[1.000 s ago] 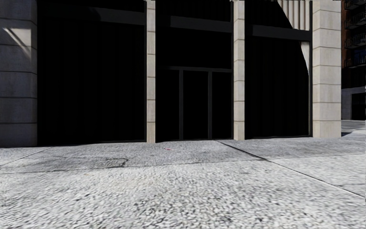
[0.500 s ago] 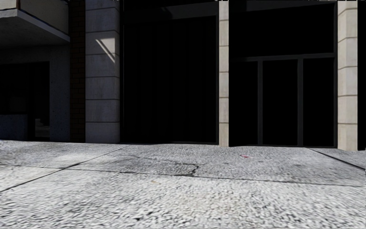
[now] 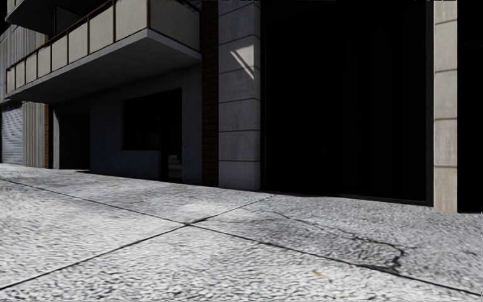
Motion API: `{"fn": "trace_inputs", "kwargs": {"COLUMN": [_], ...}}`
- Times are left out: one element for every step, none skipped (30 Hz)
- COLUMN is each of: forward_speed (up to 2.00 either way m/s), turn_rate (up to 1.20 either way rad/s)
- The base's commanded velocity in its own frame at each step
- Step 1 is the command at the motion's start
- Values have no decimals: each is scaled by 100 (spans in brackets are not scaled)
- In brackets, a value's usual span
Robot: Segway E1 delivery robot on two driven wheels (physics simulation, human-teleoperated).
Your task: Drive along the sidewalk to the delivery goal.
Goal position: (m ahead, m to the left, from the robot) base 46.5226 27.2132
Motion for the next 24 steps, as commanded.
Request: {"fn": "trace_inputs", "kwargs": {"forward_speed": [111, 111, 111, 111, 111, 111, 111, 111, 111, 111, 111, 111, 111, 111, 111, 111, 111, 113, 114, 116, 116, 118, 121, 121], "turn_rate": [91, 89, 89, 88, 88, 88, 87, 87, 86, 86, 84, 79, 79, 73, 69, 63, 63, 51, 38, 28, 28, 25, 24, 24]}}
